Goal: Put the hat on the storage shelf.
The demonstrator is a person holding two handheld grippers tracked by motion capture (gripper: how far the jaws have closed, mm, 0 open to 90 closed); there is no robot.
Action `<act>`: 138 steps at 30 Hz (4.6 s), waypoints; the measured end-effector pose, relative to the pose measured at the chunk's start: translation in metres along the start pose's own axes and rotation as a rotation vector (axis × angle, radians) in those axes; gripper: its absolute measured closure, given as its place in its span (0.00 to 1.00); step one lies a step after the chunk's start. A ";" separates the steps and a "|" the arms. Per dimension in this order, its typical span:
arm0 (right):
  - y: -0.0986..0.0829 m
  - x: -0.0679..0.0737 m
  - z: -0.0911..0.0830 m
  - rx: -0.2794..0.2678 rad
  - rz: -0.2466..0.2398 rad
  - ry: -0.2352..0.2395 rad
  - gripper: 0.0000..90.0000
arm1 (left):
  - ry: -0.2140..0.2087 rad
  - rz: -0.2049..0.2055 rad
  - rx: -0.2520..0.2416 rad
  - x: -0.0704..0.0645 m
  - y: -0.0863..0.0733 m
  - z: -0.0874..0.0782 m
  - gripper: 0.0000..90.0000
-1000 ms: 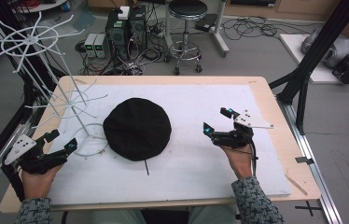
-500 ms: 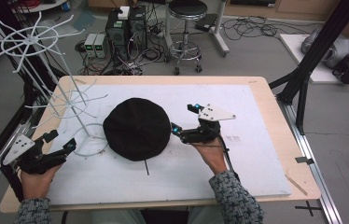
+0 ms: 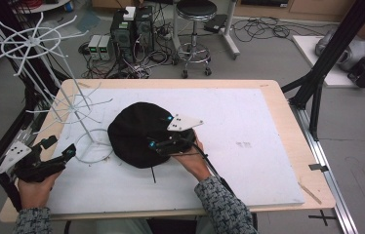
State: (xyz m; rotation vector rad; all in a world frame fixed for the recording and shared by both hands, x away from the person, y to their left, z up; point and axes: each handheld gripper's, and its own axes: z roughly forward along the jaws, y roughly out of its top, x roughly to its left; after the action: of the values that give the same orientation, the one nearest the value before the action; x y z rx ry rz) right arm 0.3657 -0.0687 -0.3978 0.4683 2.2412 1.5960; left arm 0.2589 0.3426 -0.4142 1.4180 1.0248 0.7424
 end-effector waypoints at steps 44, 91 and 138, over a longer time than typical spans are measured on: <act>0.014 -0.009 -0.002 -0.018 0.047 -0.113 0.91 | 0.019 -0.021 -0.006 0.004 -0.001 -0.002 0.20; 0.156 -0.069 -0.082 -0.391 0.174 -0.260 0.91 | 0.011 -0.024 -0.004 0.006 -0.002 -0.001 0.19; 0.256 -0.058 -0.104 -0.664 0.206 -0.107 0.91 | 0.014 -0.034 -0.003 0.009 -0.003 -0.002 0.19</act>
State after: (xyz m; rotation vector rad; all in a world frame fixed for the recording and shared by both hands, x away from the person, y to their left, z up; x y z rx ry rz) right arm 0.3861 -0.1022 -0.1183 0.5799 1.4887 2.2189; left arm 0.2600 0.3513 -0.4176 1.3906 1.0560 0.7299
